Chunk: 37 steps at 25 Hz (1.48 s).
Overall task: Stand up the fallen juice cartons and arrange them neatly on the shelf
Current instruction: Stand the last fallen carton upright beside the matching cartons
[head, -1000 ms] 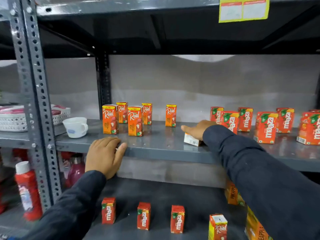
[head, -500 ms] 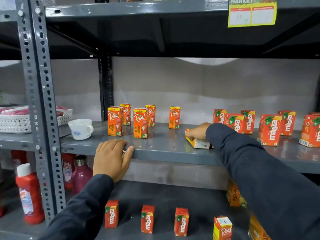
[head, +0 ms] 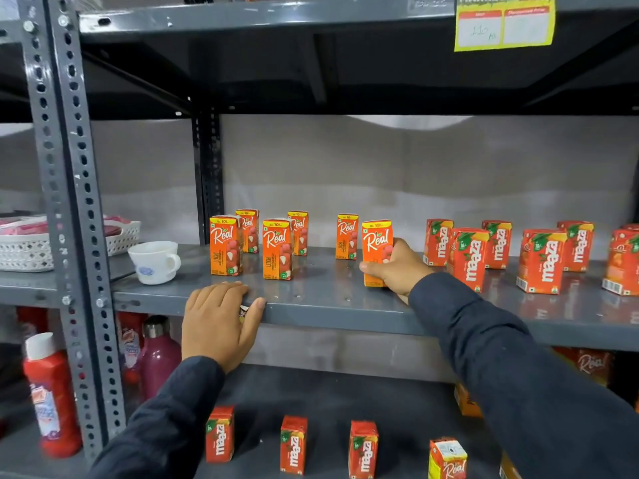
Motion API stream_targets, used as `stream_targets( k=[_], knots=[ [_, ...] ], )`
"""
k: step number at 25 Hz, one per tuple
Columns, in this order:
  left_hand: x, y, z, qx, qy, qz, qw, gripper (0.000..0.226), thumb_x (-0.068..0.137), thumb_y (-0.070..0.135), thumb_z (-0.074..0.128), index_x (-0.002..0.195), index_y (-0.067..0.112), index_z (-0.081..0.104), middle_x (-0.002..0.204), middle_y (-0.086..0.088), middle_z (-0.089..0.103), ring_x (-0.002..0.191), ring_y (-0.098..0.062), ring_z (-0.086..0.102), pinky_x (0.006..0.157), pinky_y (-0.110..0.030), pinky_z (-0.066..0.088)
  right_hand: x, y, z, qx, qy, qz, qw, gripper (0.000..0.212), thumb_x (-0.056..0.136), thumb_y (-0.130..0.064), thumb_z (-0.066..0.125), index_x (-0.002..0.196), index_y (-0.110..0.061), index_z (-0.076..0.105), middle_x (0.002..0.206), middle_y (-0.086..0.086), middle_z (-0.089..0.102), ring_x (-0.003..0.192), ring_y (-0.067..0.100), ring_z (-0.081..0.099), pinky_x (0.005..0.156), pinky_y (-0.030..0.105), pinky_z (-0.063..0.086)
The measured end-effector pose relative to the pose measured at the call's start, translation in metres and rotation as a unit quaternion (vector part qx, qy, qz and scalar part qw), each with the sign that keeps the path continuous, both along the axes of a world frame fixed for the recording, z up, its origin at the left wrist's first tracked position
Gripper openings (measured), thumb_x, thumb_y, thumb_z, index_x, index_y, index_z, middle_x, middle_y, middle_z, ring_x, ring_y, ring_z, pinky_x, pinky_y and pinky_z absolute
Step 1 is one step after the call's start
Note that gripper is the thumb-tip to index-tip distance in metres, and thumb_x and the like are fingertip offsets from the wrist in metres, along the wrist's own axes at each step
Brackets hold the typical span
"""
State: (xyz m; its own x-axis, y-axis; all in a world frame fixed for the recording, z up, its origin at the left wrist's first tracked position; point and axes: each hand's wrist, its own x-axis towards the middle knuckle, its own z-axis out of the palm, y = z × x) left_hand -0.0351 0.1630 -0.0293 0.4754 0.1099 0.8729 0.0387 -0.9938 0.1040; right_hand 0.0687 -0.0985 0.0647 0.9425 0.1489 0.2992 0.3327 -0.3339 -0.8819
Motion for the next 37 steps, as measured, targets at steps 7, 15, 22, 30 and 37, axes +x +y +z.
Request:
stream_targets(
  k=[7, 15, 22, 30, 37],
  knots=[
    [0.004, 0.0, -0.003, 0.006, -0.015, 0.01, 1.0, 0.049, 0.091, 0.045, 0.044, 0.097, 0.004, 0.071, 0.096, -0.013, 0.074, 0.089, -0.034, 0.067, 0.086, -0.043, 0.044, 0.01, -0.009, 0.0, -0.026, 0.033, 0.088, 0.995, 0.056, 0.074, 0.017, 0.063, 0.117, -0.015, 0.049, 0.123, 0.016, 0.059, 0.119, 0.033, 0.055, 0.098, 0.041, 0.048],
    [0.005, -0.003, -0.004, 0.002, -0.026, 0.017, 1.0, 0.049, 0.091, 0.045, 0.044, 0.097, 0.004, 0.071, 0.097, -0.013, 0.073, 0.089, -0.035, 0.066, 0.087, -0.043, 0.041, 0.011, 0.014, -0.003, -0.183, -0.084, 0.036, 0.979, 0.058, 0.082, -0.021, 0.07, 0.132, -0.016, 0.042, 0.131, 0.002, 0.056, 0.118, 0.022, 0.054, 0.102, 0.039, 0.044],
    [0.006, -0.003, -0.004, -0.001, -0.025, 0.019, 1.0, 0.048, 0.091, 0.044, 0.044, 0.097, 0.004, 0.07, 0.098, -0.013, 0.073, 0.09, -0.035, 0.066, 0.088, -0.042, 0.039, 0.011, 0.019, 0.003, -0.218, -0.064, 0.061, 0.972, 0.058, 0.085, -0.023, 0.066, 0.136, -0.015, 0.038, 0.138, 0.003, 0.052, 0.124, 0.023, 0.051, 0.105, 0.036, 0.04],
    [0.003, -0.006, -0.002, -0.003, -0.014, 0.02, 1.0, 0.049, 0.091, 0.044, 0.043, 0.098, 0.003, 0.07, 0.098, -0.014, 0.073, 0.09, -0.036, 0.065, 0.087, -0.044, 0.042, 0.008, 0.018, 0.001, -0.23, -0.07, 0.066, 0.969, 0.057, 0.088, -0.022, 0.062, 0.139, -0.015, 0.035, 0.14, 0.003, 0.05, 0.126, 0.024, 0.049, 0.104, 0.034, 0.037],
    [0.0, -0.006, -0.001, -0.005, 0.012, 0.025, 1.0, 0.052, 0.092, 0.045, 0.041, 0.101, 0.003, 0.07, 0.101, -0.014, 0.073, 0.093, -0.036, 0.065, 0.09, -0.045, 0.043, 0.012, 0.018, -0.001, -0.241, -0.072, 0.059, 0.966, 0.056, 0.088, -0.022, 0.062, 0.138, -0.018, 0.036, 0.139, 0.003, 0.051, 0.124, 0.024, 0.05, 0.1, 0.033, 0.038]
  ],
)
